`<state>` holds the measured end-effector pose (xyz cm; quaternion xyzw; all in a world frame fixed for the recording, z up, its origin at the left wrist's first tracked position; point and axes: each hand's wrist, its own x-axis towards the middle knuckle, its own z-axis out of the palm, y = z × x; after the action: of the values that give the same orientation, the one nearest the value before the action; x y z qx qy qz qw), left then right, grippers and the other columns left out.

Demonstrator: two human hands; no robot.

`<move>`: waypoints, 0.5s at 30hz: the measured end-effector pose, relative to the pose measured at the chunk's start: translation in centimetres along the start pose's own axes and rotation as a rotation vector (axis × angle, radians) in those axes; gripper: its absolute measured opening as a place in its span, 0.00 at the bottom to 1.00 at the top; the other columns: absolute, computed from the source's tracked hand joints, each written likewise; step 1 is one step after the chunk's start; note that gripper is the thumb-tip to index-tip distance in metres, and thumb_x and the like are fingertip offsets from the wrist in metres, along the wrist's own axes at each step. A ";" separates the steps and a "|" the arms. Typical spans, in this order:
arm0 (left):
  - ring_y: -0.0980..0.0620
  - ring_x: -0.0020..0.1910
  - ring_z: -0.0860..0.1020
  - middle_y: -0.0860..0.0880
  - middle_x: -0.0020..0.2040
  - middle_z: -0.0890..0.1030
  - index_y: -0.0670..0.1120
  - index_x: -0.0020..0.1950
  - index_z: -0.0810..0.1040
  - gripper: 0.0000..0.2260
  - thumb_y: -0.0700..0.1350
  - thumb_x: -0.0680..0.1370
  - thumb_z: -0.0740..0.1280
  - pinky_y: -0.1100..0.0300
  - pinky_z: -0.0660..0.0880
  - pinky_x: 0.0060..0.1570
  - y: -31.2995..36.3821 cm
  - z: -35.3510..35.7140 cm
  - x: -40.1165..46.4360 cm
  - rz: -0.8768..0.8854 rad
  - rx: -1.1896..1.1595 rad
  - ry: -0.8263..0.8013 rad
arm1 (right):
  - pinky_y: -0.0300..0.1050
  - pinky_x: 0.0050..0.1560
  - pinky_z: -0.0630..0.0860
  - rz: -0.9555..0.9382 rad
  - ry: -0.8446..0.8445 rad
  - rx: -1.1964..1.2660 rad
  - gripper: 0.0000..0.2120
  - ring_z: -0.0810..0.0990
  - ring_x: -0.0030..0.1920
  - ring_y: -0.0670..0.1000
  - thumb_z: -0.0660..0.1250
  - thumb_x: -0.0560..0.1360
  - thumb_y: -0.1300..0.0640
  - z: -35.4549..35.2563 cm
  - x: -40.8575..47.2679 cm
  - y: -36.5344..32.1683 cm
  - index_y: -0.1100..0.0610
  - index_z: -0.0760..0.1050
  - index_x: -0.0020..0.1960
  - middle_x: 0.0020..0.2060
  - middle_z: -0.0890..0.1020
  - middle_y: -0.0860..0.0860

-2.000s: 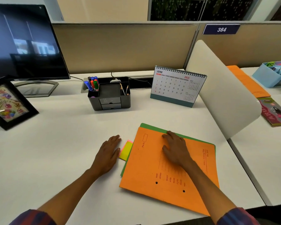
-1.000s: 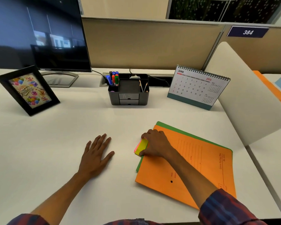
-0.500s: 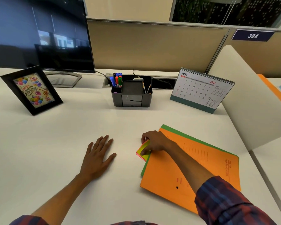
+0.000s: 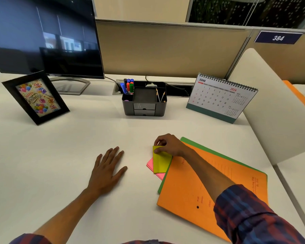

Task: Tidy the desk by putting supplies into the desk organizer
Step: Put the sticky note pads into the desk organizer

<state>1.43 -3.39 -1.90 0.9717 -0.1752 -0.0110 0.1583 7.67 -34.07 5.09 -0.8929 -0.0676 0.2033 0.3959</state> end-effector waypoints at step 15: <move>0.54 0.78 0.50 0.55 0.79 0.55 0.57 0.77 0.58 0.29 0.66 0.78 0.47 0.49 0.47 0.75 -2.1 -0.8 3.7 -0.058 0.005 0.019 | 0.45 0.26 0.78 -0.195 0.583 0.106 0.08 0.81 0.41 0.52 0.66 0.78 0.53 -6.9 3.4 -4.8 0.49 0.77 0.57 0.46 0.81 0.53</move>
<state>5.67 -2.54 -1.66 0.9768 -0.1453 -0.0057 0.1570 13.88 -34.56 11.72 -0.8811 -0.0257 -0.0971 0.4622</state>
